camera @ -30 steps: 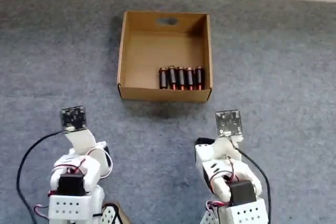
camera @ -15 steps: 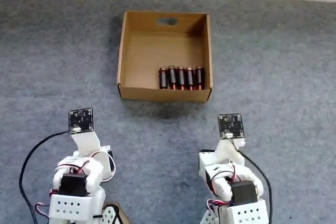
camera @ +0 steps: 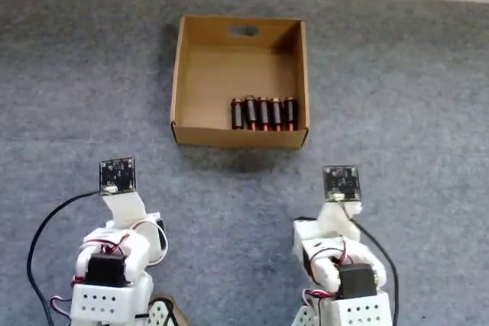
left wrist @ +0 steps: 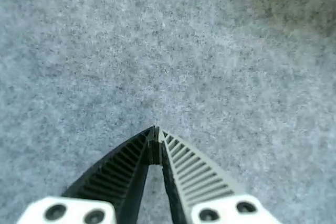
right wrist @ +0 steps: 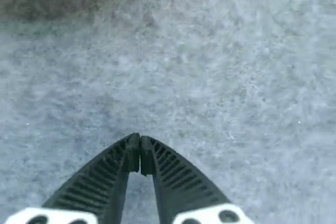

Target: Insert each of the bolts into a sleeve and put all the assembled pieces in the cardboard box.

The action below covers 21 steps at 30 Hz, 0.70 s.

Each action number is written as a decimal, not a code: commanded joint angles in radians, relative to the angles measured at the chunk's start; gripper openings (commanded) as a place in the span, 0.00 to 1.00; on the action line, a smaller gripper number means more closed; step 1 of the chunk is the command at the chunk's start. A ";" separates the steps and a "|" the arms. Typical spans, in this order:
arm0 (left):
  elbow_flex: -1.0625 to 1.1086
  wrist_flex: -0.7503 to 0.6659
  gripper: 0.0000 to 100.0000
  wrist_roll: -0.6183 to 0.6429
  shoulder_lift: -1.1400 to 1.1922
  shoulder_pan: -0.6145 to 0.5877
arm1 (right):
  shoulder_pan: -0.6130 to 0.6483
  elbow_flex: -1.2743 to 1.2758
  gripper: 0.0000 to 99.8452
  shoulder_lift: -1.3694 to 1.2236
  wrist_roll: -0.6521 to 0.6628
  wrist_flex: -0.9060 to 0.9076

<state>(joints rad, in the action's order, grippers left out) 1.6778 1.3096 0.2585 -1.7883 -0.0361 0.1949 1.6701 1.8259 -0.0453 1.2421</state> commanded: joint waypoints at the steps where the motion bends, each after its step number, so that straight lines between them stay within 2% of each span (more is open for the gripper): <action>1: 0.019 0.005 0.01 0.002 -0.048 -0.010 | -0.028 0.139 0.01 0.012 0.006 0.008; 6: 0.019 0.005 0.01 0.002 -0.031 -0.070 | -0.028 0.139 0.01 0.008 0.006 0.007; 21: 0.019 0.005 0.01 0.002 -0.030 -0.071 | -0.028 0.139 0.01 0.008 0.006 0.005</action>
<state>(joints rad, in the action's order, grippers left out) 1.6778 1.3096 0.2585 -1.8174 -0.0990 0.1780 1.6701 1.8259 -0.0453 1.2421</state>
